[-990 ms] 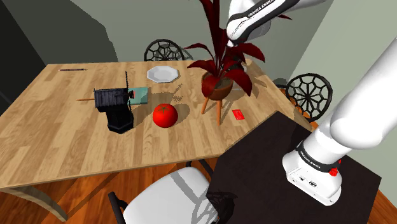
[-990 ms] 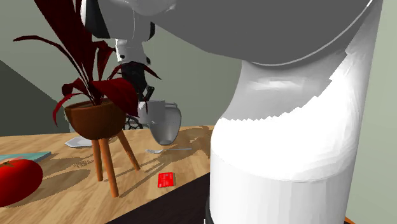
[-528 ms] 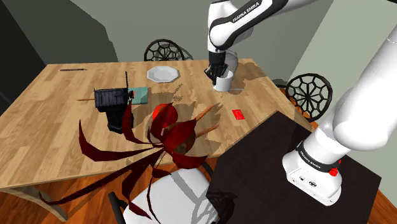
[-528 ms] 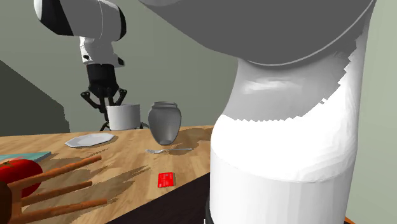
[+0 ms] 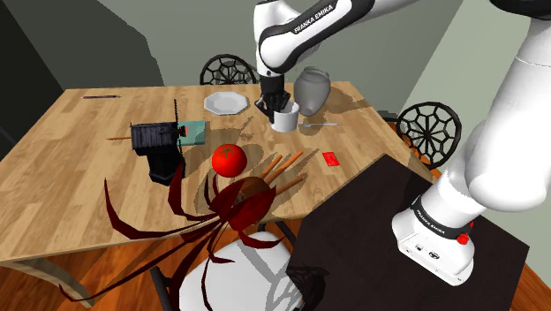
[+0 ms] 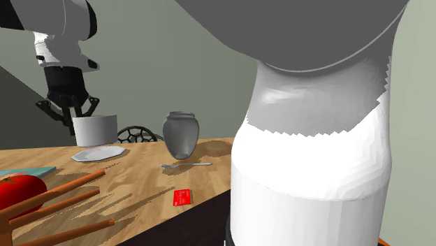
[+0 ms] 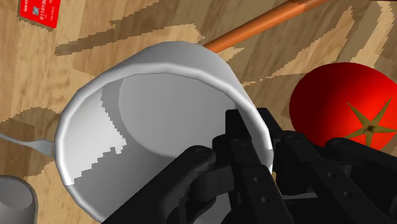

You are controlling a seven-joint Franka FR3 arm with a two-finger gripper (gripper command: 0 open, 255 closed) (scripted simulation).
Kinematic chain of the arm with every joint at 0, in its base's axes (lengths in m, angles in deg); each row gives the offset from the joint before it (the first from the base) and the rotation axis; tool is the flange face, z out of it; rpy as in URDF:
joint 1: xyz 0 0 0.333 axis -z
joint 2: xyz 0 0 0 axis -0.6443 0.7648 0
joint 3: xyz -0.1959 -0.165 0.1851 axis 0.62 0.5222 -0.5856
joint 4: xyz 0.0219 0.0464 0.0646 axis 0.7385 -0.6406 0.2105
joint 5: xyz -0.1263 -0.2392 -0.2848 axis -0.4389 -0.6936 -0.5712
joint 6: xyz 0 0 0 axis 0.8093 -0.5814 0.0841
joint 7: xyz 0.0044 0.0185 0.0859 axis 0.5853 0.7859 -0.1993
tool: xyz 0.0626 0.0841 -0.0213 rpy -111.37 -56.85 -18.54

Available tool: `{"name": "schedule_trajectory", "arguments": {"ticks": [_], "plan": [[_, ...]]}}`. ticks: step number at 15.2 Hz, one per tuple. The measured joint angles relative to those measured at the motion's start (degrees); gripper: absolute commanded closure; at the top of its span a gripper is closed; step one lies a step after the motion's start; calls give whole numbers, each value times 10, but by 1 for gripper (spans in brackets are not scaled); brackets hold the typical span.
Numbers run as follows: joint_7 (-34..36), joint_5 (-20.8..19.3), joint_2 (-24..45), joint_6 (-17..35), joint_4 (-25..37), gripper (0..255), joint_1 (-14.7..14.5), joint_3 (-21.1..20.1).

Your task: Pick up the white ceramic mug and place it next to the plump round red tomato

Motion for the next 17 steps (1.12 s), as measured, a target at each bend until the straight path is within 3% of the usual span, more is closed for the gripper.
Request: {"name": "schedule_trajectory", "arguments": {"ticks": [17], "plan": [[23,-4,92,102,-10,255,-12,-5]]}}
